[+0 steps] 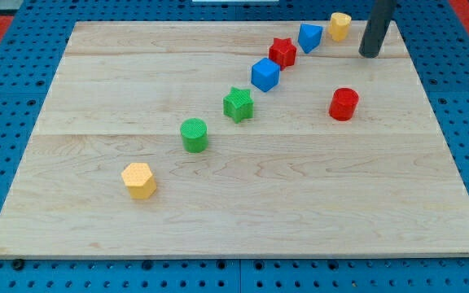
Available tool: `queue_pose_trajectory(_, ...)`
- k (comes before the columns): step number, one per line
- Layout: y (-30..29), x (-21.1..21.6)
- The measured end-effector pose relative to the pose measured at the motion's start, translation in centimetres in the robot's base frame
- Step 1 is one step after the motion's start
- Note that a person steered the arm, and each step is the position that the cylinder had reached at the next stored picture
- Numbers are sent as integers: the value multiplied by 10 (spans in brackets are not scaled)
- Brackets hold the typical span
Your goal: Move the red circle below the yellow hexagon
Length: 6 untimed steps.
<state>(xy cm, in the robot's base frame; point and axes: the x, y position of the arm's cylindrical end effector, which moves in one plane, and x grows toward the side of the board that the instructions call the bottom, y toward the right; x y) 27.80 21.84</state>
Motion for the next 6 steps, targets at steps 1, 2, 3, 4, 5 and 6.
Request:
queue_pose_trajectory(1,13,0)
queue_pose_trajectory(2,-9,8)
queue_pose_trajectory(3,-13,44)
queue_pose_trajectory(4,-34,80)
queue_pose_trajectory(5,-62,109)
queue_pose_trajectory(6,-101,129)
